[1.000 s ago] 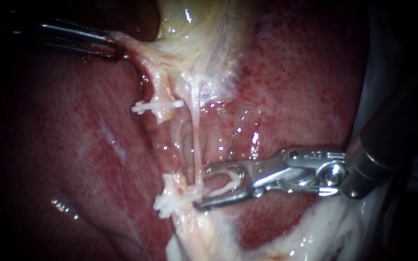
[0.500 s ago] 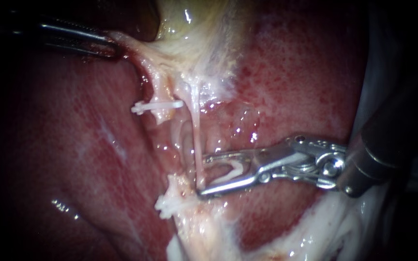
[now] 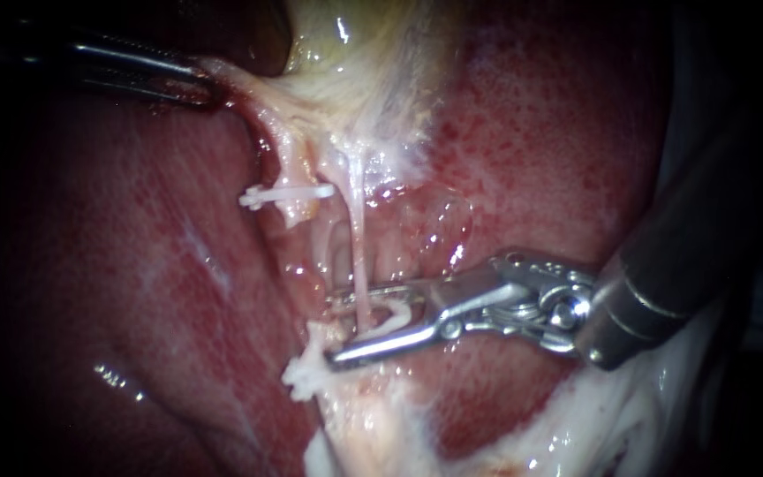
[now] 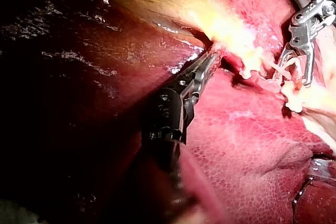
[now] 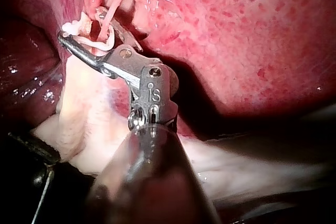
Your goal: Clipping first clip right tube
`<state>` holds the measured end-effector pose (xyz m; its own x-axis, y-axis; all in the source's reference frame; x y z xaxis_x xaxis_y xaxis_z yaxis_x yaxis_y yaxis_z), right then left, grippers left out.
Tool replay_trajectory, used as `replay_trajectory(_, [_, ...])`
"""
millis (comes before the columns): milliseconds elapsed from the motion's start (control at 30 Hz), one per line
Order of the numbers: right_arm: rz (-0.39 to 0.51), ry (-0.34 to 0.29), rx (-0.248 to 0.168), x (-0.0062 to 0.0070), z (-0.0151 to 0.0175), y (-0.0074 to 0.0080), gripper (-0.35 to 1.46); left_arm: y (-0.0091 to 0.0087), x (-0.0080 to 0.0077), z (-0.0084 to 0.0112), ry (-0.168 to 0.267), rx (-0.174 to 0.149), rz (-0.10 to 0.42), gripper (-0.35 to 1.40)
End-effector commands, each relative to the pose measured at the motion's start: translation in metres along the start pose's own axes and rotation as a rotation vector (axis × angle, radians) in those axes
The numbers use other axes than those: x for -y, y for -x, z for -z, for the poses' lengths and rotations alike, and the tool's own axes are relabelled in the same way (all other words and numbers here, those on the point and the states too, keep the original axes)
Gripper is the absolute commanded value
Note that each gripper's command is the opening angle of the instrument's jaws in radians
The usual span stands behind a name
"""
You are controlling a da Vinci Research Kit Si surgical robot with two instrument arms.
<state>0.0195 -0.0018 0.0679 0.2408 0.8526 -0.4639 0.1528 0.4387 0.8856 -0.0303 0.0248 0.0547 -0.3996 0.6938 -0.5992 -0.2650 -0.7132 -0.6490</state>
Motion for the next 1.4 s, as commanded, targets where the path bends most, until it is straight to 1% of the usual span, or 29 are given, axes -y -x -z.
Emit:
replay_trajectory(33, [-0.003,-0.011,0.0,0.0003,0.0,-0.0001,0.5,0.0,0.0,0.0,-0.001,0.0,0.0,-0.35])
replay_trajectory(100, [-0.006,-0.028,0.003,0.001,-0.0003,-0.0001,0.5,0.0,0.0,0.0,0.0,0.0,0.0,-0.35])
replay_trajectory(367, [-0.009,-0.097,0.001,0.0047,-0.0015,-0.0004,0.5,0.0,0.0,0.0,0.0,0.0,0.0,-0.35])
replay_trajectory(467, [-0.015,-0.109,-0.007,0.0057,-0.002,-0.0007,0.5,0.0,0.0,0.0,0.0,0.0,0.0,-0.35])
replay_trajectory(533, [-0.015,-0.111,-0.006,0.006,-0.0022,-0.0008,0.5,0.0,0.0,0.0,0.0,0.0,0.0,-0.35])
replay_trajectory(600, [-0.021,-0.111,-0.006,0.006,-0.0022,-0.0008,0.49,0.0,0.0,0.0,-0.001,0.0,0.0,-0.35])
replay_trajectory(700, [-0.033,-0.111,-0.006,0.0058,-0.0021,-0.0008,0.46,0.0,0.0,0.0,-0.001,0.0,0.0,-0.35])
replay_trajectory(967, [-0.045,-0.109,-0.007,0.0048,-0.0014,-0.0008,0.29,0.0,0.0,0.0,-0.001,0.0,0.0,-0.35])
replay_trajectory(1167, [-0.047,-0.11,-0.008,0.0048,-0.0012,-0.0012,0.19,0.0,0.0,0.0,-0.001,0.0,0.0,-0.35])
replay_trajectory(1267, [-0.049,-0.112,-0.008,0.0049,-0.001,-0.0014,0.07,0.0,0.0,0.0,0.0,0.0,0.0,-0.35])
replay_trajectory(1300, [-0.055,-0.113,-0.007,0.005,-0.0009,-0.0014,-0.02,0.0,0.0,0.0,0.0,0.0,0.0,-0.35])
replay_trajectory(1400, [-0.073,-0.115,-0.006,0.005,-0.0008,-0.0014,-0.2,0.0,0.0,0.0,0.0,0.0,0.0,-0.35])
